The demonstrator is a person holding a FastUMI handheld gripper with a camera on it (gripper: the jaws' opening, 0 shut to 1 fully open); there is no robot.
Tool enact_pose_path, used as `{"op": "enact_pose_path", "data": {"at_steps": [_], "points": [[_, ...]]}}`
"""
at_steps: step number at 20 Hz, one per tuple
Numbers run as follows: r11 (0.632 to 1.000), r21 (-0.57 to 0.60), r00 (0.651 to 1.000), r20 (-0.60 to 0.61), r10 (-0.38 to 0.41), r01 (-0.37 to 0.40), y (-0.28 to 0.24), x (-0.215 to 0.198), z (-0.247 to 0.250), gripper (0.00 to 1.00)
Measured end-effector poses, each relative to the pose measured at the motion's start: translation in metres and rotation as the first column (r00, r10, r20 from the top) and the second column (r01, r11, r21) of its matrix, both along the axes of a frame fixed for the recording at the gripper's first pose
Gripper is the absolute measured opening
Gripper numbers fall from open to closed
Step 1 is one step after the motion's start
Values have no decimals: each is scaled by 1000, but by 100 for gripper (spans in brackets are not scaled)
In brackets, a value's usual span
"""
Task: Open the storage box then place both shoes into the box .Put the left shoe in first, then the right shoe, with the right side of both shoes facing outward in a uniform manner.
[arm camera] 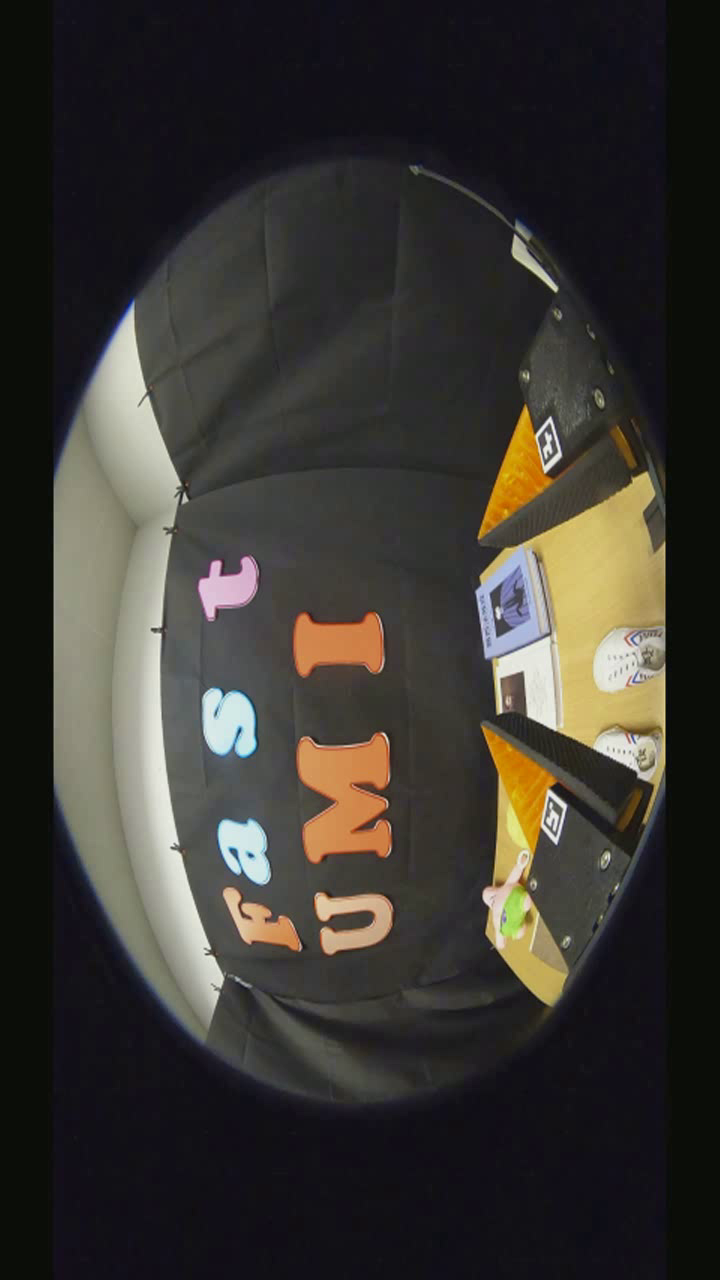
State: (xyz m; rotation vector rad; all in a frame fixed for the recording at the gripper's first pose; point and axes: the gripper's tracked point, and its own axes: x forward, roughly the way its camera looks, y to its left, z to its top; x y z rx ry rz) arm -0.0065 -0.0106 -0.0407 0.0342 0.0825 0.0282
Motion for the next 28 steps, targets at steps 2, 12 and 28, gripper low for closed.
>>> {"op": "enact_pose_path", "data": {"at_steps": [2, 12, 28], "points": [[997, 54, 998, -37, 48, -46, 14, 2, -16, 99], [880, 400, 899, -236, 368, -256, 121, 7, -119, 98], [558, 810, 624, -344, 702, -181, 247, -34, -260, 98]]}}
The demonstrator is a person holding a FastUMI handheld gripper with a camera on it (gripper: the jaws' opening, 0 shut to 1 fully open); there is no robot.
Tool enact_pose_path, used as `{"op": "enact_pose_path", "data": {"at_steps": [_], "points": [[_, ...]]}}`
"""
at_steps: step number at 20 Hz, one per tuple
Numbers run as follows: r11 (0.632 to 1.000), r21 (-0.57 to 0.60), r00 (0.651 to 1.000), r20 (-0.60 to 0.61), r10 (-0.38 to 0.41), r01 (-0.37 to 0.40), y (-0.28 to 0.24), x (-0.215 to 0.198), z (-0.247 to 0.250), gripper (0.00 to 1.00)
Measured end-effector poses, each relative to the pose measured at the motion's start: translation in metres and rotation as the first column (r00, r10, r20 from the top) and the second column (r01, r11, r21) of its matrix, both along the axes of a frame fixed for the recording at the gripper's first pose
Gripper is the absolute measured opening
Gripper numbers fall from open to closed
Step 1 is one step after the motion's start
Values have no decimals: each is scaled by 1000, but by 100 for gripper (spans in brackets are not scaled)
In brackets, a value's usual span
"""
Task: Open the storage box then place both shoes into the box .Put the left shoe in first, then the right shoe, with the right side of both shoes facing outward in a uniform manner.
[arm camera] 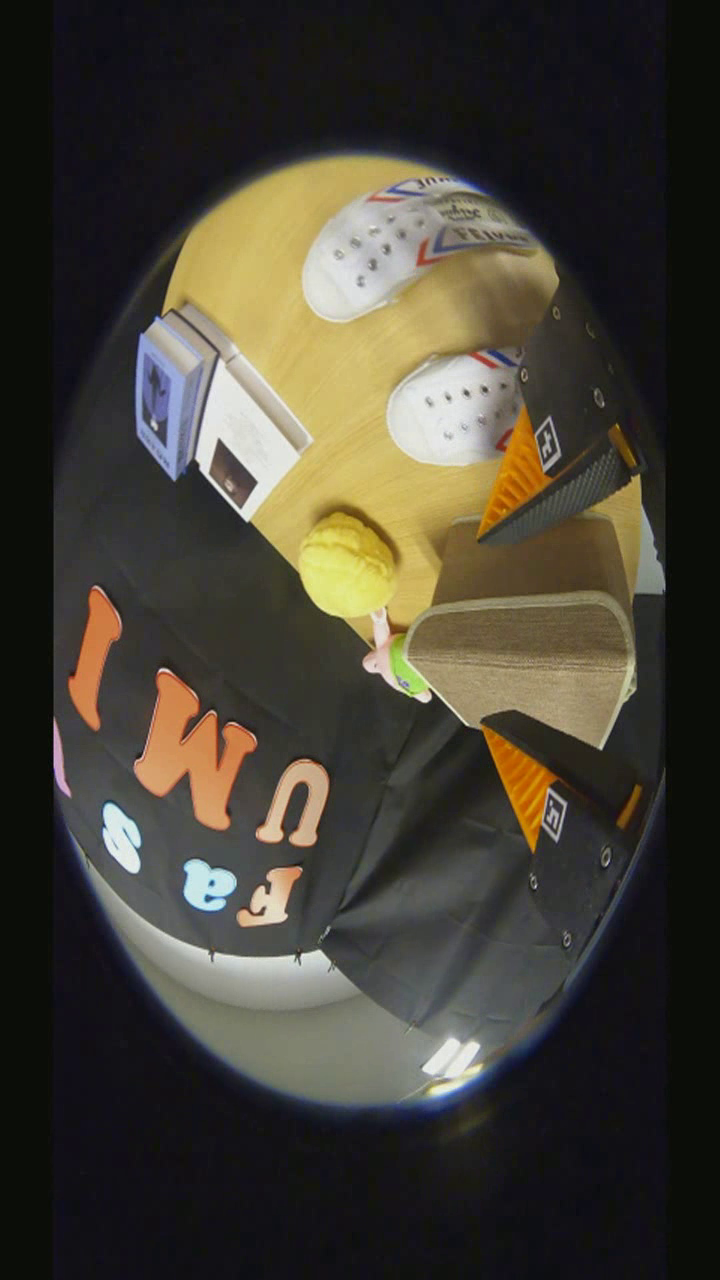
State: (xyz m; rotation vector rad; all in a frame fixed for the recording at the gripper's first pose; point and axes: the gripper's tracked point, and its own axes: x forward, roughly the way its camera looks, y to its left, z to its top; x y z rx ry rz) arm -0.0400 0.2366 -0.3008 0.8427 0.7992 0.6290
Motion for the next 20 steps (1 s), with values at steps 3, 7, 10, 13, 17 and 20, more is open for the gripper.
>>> {"op": "enact_pose_path", "data": {"at_steps": [3, 7, 10, 13, 17, 20], "points": [[999, 35, 997, -73, 24, -21, 13, -6, -20, 98], [992, 118, 988, -146, 50, -33, 30, -7, -30, 98], [982, 184, 978, -190, 82, -46, 43, -13, -32, 98], [957, 285, 969, -221, 110, -44, 54, -18, -21, 98], [937, 348, 973, -206, 106, -28, 46, -18, -3, 98], [935, 355, 980, -176, 95, -27, 35, -19, 10, 92]]}}
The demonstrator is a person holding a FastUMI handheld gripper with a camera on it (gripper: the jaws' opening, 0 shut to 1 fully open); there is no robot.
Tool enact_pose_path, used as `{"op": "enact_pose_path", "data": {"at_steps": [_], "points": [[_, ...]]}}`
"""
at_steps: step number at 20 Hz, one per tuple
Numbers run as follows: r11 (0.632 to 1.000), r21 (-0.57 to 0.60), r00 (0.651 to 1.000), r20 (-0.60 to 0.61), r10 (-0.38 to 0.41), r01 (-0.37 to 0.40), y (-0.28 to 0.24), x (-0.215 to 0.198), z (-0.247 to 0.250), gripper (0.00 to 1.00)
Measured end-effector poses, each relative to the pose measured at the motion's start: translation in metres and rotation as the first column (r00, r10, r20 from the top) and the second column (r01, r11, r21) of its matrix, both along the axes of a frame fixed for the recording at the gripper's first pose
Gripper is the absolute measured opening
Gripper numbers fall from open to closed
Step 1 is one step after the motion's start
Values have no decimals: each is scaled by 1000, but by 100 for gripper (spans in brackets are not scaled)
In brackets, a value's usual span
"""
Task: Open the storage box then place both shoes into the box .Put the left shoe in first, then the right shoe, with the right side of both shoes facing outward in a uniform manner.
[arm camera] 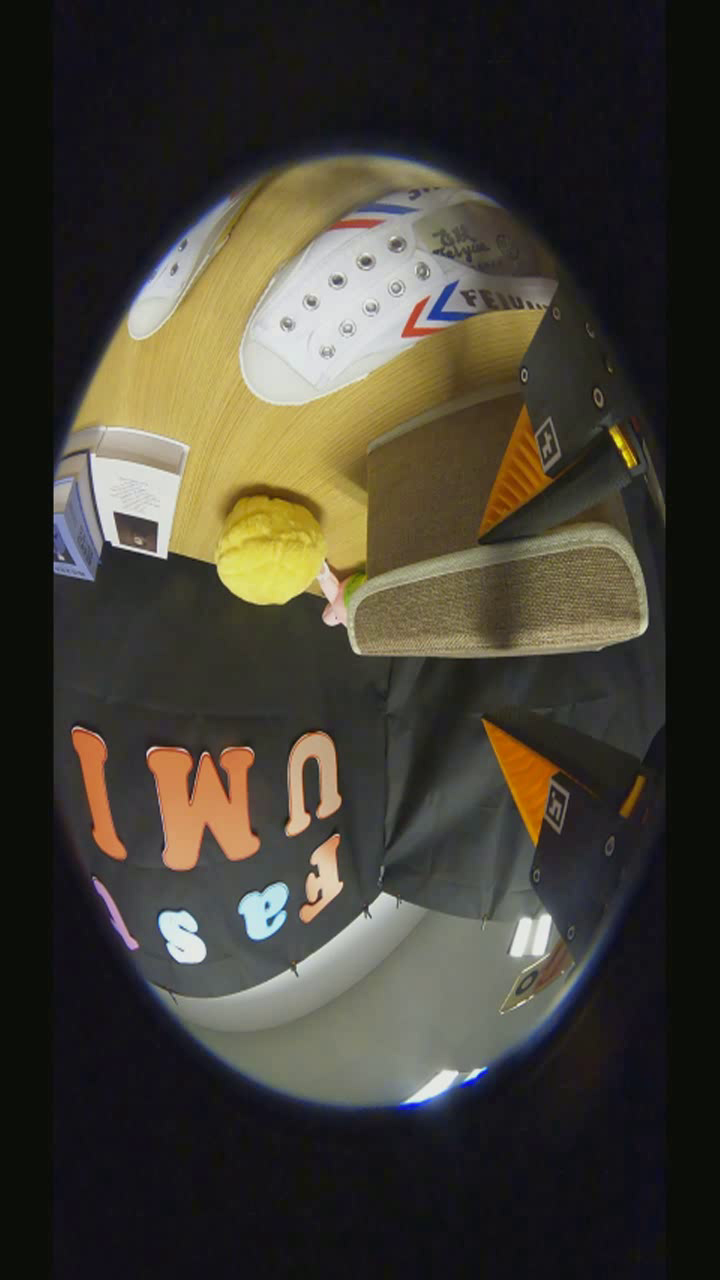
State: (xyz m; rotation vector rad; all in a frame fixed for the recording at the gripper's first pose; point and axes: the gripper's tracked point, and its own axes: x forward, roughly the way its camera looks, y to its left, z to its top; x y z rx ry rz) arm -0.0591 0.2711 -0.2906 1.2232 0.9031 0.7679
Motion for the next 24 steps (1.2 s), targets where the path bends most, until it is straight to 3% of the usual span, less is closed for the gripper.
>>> {"op": "enact_pose_path", "data": {"at_steps": [2, 4, 5, 6, 7, 9, 13, 24], "points": [[999, -2, 999, 10, -35, 35, -8, 3, 7, 85], [999, 1, 998, 27, -53, 53, -13, 4, 17, 64], [998, -10, 997, 38, -62, 63, -14, 3, 19, 42], [997, -25, 996, 52, -68, 69, -15, 2, 21, 32], [996, -44, 995, 63, -72, 75, -15, 1, 22, 15], [994, -73, 993, 90, -78, 85, -15, -2, 30, 1], [995, -37, 983, 165, -81, 88, 2, -8, 84, 0], [984, -177, 944, 328, 24, 36, 93, -43, 165, 1]]}}
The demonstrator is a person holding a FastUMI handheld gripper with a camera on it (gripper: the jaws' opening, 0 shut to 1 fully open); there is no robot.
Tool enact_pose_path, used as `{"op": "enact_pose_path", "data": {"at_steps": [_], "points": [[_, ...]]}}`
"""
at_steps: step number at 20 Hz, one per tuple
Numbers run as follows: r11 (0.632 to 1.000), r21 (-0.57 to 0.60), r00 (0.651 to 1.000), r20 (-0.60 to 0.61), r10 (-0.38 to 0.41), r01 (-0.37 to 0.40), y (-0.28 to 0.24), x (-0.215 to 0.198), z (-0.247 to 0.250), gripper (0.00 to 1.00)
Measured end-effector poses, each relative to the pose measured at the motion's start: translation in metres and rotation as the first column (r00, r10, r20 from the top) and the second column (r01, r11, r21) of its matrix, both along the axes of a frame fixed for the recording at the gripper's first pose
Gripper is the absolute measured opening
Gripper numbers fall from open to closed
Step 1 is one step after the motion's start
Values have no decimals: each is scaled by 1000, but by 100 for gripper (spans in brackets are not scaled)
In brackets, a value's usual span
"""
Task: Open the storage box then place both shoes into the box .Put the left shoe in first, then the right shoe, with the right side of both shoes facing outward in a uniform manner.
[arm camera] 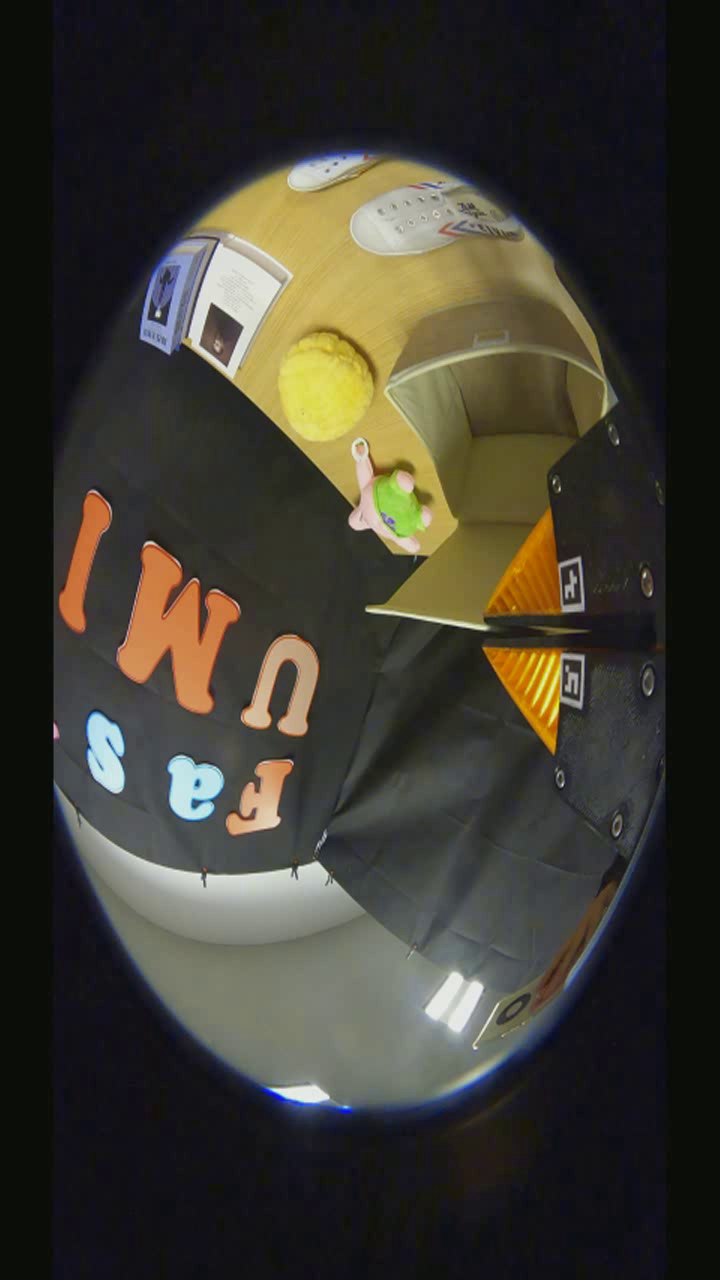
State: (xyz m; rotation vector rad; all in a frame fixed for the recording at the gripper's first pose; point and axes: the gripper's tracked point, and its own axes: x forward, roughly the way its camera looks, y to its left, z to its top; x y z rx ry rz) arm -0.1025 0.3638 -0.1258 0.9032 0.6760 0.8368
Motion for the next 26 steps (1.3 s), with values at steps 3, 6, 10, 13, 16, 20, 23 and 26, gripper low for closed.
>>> {"op": "enact_pose_path", "data": {"at_steps": [3, 6, 10, 13, 16, 20, 23, 26], "points": [[999, -46, 1000, 11, -16, 17, 25, -6, 7, 2], [998, -62, 1000, 29, 4, -3, 60, -19, 18, 2], [991, -116, 994, 77, 82, -72, 105, -40, 20, 4], [984, -135, 984, 120, 135, -118, 126, -54, 26, 10], [982, -154, 977, 165, 135, -109, 131, -56, 31, 55], [971, -235, 976, 202, 81, -32, 114, -46, 20, 98], [958, -286, 969, 243, 40, 32, 97, -33, 17, 98], [940, -329, 963, 269, -1, 93, 71, -19, 12, 98]]}}
